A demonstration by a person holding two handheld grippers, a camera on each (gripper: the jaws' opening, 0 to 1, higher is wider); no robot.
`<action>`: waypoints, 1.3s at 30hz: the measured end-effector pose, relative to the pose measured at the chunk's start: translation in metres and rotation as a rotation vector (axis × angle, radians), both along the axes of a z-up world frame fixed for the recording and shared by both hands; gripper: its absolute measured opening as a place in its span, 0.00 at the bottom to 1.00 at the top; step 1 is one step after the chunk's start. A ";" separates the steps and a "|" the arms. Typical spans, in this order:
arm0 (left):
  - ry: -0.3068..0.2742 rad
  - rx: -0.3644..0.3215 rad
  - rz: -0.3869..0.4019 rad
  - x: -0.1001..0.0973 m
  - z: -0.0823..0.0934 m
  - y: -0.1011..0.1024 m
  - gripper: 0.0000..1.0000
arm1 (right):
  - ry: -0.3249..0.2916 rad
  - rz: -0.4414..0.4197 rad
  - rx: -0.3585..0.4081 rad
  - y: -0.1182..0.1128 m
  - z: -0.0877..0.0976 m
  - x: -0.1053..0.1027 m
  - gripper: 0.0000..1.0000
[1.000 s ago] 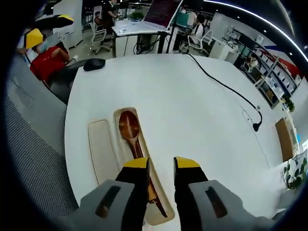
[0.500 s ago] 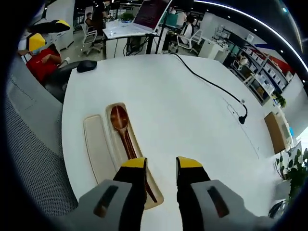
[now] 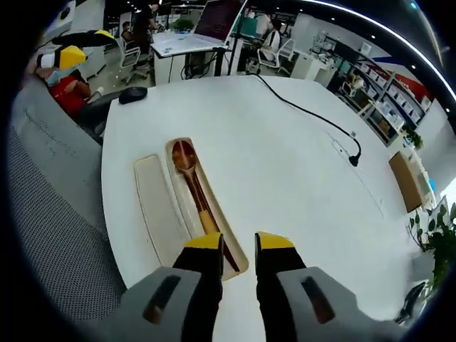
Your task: Arrange the utensils inside the cutlery case until each visible utensil rests in its matching compartment.
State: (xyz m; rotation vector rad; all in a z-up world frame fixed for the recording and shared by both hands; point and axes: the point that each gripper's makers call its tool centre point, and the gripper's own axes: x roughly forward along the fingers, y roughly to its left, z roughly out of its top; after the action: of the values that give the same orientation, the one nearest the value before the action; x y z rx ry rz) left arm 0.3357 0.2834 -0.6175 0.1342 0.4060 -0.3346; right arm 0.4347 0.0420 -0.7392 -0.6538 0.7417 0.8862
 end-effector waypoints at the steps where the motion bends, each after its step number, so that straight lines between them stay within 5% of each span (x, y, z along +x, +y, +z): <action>1: 0.000 -0.005 0.002 0.000 0.000 0.001 0.47 | -0.001 -0.003 -0.001 -0.002 0.001 -0.001 0.14; 15: 0.013 -0.005 -0.005 -0.002 -0.002 -0.002 0.48 | 0.096 -0.067 0.135 -0.017 0.022 -0.048 0.13; 19: 0.019 -0.004 -0.010 -0.002 -0.003 -0.003 0.48 | 0.140 -0.095 0.261 -0.007 0.037 -0.065 0.16; 24: 0.026 -0.001 -0.021 -0.002 -0.005 -0.005 0.47 | 0.122 -0.050 0.256 -0.011 0.043 -0.080 0.11; 30: 0.043 -0.029 -0.020 -0.002 -0.006 -0.006 0.47 | 0.134 -0.041 0.268 -0.016 0.043 -0.096 0.17; 39: 0.076 -0.001 -0.076 -0.005 -0.013 -0.017 0.46 | 0.104 0.005 0.257 -0.012 0.043 -0.097 0.21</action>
State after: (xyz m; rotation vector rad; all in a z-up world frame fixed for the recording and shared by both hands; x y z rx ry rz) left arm 0.3304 0.2666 -0.6307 0.1360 0.4765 -0.4158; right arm 0.3378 0.0300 -0.6965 -0.3846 0.7044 1.0060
